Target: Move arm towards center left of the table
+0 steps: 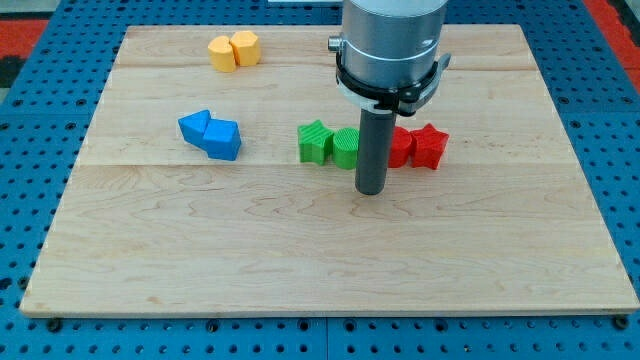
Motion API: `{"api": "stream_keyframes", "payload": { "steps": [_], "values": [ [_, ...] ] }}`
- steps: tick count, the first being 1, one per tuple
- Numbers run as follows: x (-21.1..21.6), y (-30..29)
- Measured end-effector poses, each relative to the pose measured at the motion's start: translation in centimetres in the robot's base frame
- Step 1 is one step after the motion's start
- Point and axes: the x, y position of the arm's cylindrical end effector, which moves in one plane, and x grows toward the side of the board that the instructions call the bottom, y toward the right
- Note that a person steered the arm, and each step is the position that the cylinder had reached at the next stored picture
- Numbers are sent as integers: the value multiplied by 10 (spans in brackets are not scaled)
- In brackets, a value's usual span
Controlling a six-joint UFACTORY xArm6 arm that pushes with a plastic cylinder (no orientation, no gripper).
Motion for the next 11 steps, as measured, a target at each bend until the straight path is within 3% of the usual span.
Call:
{"api": "stream_keyframes", "payload": {
  "steps": [5,8,9,11],
  "values": [
    [15,-6],
    [26,-150],
    [25,-226],
    [-109,-260]
  ]
}}
